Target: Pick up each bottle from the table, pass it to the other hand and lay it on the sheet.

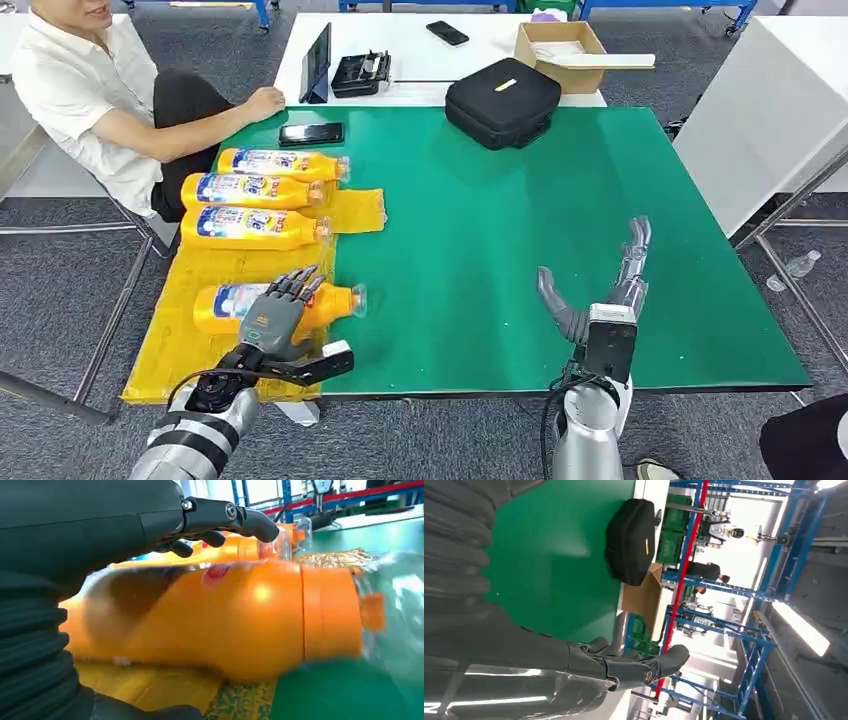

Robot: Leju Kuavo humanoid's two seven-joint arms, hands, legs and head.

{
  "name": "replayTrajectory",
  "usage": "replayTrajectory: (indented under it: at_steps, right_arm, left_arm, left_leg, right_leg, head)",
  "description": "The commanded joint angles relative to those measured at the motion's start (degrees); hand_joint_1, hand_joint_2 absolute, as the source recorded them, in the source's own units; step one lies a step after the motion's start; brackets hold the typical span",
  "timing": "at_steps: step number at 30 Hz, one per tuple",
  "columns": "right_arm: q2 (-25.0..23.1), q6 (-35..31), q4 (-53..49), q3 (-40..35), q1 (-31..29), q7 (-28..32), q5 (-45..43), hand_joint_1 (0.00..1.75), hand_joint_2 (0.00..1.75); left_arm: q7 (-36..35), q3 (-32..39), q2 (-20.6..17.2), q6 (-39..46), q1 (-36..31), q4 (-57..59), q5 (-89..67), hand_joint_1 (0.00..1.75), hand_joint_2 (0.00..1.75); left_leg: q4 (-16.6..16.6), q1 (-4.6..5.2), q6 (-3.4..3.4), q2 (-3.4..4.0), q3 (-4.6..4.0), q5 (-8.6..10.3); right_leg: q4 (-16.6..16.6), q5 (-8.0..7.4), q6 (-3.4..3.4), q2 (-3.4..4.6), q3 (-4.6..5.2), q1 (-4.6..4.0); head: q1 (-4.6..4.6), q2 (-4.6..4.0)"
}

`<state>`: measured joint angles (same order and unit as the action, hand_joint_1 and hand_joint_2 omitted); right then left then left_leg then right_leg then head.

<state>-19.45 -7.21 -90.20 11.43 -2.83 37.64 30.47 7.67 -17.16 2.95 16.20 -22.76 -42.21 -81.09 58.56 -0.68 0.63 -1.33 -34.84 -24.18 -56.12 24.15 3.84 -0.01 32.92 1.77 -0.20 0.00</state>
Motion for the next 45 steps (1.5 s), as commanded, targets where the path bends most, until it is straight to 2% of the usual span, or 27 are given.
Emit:
replayTrajectory:
  at_steps: [1, 6, 8, 10, 11, 12, 13, 14, 16, 17, 20, 26, 28, 32, 33, 35, 40, 45]
  right_arm:
    - [0.2, -0.2, 4.2, 2.3, -2.2, 0.0, -0.2, 0.00, 1.75]
    - [-0.2, 0.0, 5.8, 3.9, -3.1, 0.2, 0.4, 0.00, 1.75]
    - [-0.5, 0.1, 5.6, 4.2, -2.9, 0.4, 0.7, 0.00, 1.75]
    - [-0.5, -0.1, 5.0, 4.2, -2.6, 0.4, 0.7, 0.00, 1.75]
    - [-0.5, -0.2, 4.9, 4.2, -2.6, 0.4, 0.7, 0.00, 1.75]
    - [-0.5, -0.1, 4.8, 4.2, -2.6, 0.5, 0.7, 0.00, 1.75]
    - [-0.5, -0.1, 4.8, 4.2, -2.6, 0.5, 0.8, 0.00, 1.75]
    - [-0.5, -0.3, 3.9, 4.3, -1.7, 0.4, 1.0, 0.00, 1.75]
    - [-0.5, -0.7, 2.4, 4.5, -0.5, 0.3, 0.9, 0.00, 1.75]
    - [-0.5, -0.9, 1.7, 4.4, -0.1, 0.3, 0.9, 0.00, 1.75]
    - [-0.5, -1.4, 0.7, 4.0, 0.7, 0.0, 1.8, 0.00, 1.75]
    - [-0.5, -2.0, 0.3, 3.7, 1.2, -0.2, 2.0, 0.00, 1.75]
    - [-0.5, -2.0, 0.3, 3.7, 1.2, -0.2, 2.0, 0.00, 1.75]
    - [-0.5, -3.0, 0.3, 4.0, 1.3, -0.5, 3.1, 0.00, 1.75]
    - [-0.5, -3.1, 0.2, 4.0, 1.4, -0.5, 3.1, 0.00, 1.75]
    - [-0.5, -3.4, -0.4, 3.7, 1.6, -0.5, 3.3, 0.00, 1.75]
    - [-0.5, -3.7, -1.1, 3.3, 2.0, -0.9, 3.5, 0.00, 1.75]
    - [-0.5, -4.2, -2.4, 2.6, 3.0, -1.6, 4.2, 0.00, 1.75]
  left_arm:
    - [-0.5, 1.4, 0.9, -2.0, 0.5, 7.6, -0.3, 0.00, 1.75]
    - [1.4, 4.2, 3.0, -4.1, 0.0, 7.2, 2.0, 0.00, 1.75]
    - [5.5, 7.7, 5.9, -5.7, 1.5, 3.7, 8.4, 0.00, 1.75]
    - [5.8, 5.5, 6.5, -7.9, 3.1, 0.9, 8.5, 0.00, 1.75]
    - [5.0, 3.9, 6.2, -8.1, 3.1, 0.9, 7.4, 0.00, 1.75]
    - [4.5, 2.9, 6.0, -7.6, 3.0, 1.2, 6.7, 0.00, 1.75]
    - [4.0, 2.7, 6.2, -6.9, 2.7, 1.9, 7.1, 0.00, 1.75]
    - [8.0, 2.6, 8.0, -2.9, 3.3, -1.0, 8.8, 0.00, 1.75]
    - [6.4, -1.6, 8.9, -4.8, 5.8, -10.7, 7.7, 0.00, 1.75]
    - [6.2, -3.5, 8.9, -5.1, 6.7, -14.2, 7.7, 0.00, 1.75]
    - [5.2, -9.0, 8.3, -4.6, 8.2, -21.6, 6.2, 0.00, 1.75]
    - [5.2, -11.0, 8.9, -4.5, 10.1, -26.9, 7.8, 0.00, 1.75]
    - [5.2, -11.0, 8.6, -4.5, 10.1, -26.8, 7.8, 0.00, 1.75]
    - [6.1, -13.7, 8.5, -4.2, 11.0, -31.5, 8.7, 0.00, 1.75]
    - [6.0, -14.3, 8.4, -4.1, 11.1, -32.5, 8.8, 0.00, 1.75]
    - [5.6, -16.3, 8.0, -3.8, 11.4, -36.4, 8.4, 0.00, 1.75]
    - [5.2, -17.8, 7.7, -3.2, 11.9, -40.0, 7.3, 0.00, 1.75]
    - [4.7, -19.5, 7.7, 1.2, 13.8, -46.4, 5.7, 0.00, 1.75]
  left_leg:
    - [-0.1, 0.01, 0.00, 0.13, 0.04, 0.02]
    - [-0.1, -0.01, 0.02, 0.01, 0.01, 0.08]
    - [-0.1, 0.00, 0.03, 0.02, -0.07, 0.11]
    - [-0.1, 0.01, 0.03, -0.05, 0.03, 0.05]
    - [-0.1, -0.02, 0.04, 0.18, -0.14, 0.13]
    - [-0.1, 0.02, 0.04, 0.03, -0.03, 0.06]
    - [-0.1, 0.01, 0.05, 0.08, -0.08, 0.10]
    - [-0.1, 0.06, 0.11, -0.09, 0.01, 0.12]
    - [-0.1, 0.00, 0.15, -0.15, -0.13, 0.13]
    - [0.0, 0.04, 0.15, -0.39, -0.11, 0.12]
    - [0.1, 0.05, 0.15, -0.35, -0.32, 0.12]
    - [0.1, 0.06, 0.14, -0.10, -0.89, 0.12]
    - [0.1, -0.02, 0.12, 0.08, -0.75, -0.02]
    - [0.1, 0.02, 0.13, 0.03, -1.00, 0.10]
    - [0.1, -0.02, 0.12, 0.20, -0.82, 0.00]
    - [0.1, 0.02, 0.14, 0.05, -1.16, 0.10]
    - [0.1, -0.01, 0.13, 0.19, -1.04, 0.02]
    - [0.1, 0.01, 0.12, 0.14, -1.13, 0.06]
  right_leg:
    - [0.1, -0.06, -0.12, 0.06, 0.00, -0.01]
    - [0.1, -0.10, -0.17, -0.03, 0.01, -0.04]
    - [0.1, -0.13, -0.19, -0.05, 0.07, -0.04]
    - [0.1, -0.06, -0.09, -0.07, -0.05, -0.01]
    - [0.2, -0.20, -0.27, 0.05, 0.17, -0.08]
    - [0.1, -0.17, -0.05, -0.03, -0.03, -0.02]
    - [0.2, -0.19, -0.12, -0.02, -0.11, -0.03]
    - [0.1, -0.11, -0.01, -0.15, -0.44, 0.03]
    - [0.2, -0.11, -0.13, -0.29, -0.53, -0.04]
    - [0.0, -0.03, 0.05, -0.43, -0.55, 0.03]
    - [0.0, -0.03, 0.08, -0.40, -0.32, 0.06]
    - [0.0, -0.22, 0.08, -0.30, 0.28, 0.07]
    - [0.0, -0.14, -0.12, -0.21, 0.17, -0.04]
    - [0.0, -0.22, 0.05, -0.20, 0.47, 0.02]
    - [0.0, -0.17, -0.16, -0.11, 0.31, -0.06]
    - [0.0, -0.22, 0.06, -0.21, 0.64, 0.02]
    - [0.0, -0.17, -0.07, -0.13, 0.51, -0.03]
    - [0.0, -0.19, -0.02, -0.15, 0.61, 0.00]
  head:
    - [-0.02, 0.00]
    - [-0.02, 0.00]
    - [-0.02, 0.00]
    - [0.00, 0.00]
    - [-0.02, 0.00]
    - [-0.02, 0.00]
    - [-0.02, 0.00]
    - [-0.02, 0.00]
    - [-0.02, 0.00]
    - [-0.02, 0.00]
    - [-0.02, 0.00]
    - [-0.02, 0.00]
    - [-0.02, 0.00]
    - [-0.02, 0.00]
    - [-0.02, 0.00]
    - [-0.02, 0.00]
    - [-0.02, 0.00]
    - [-0.02, 0.00]
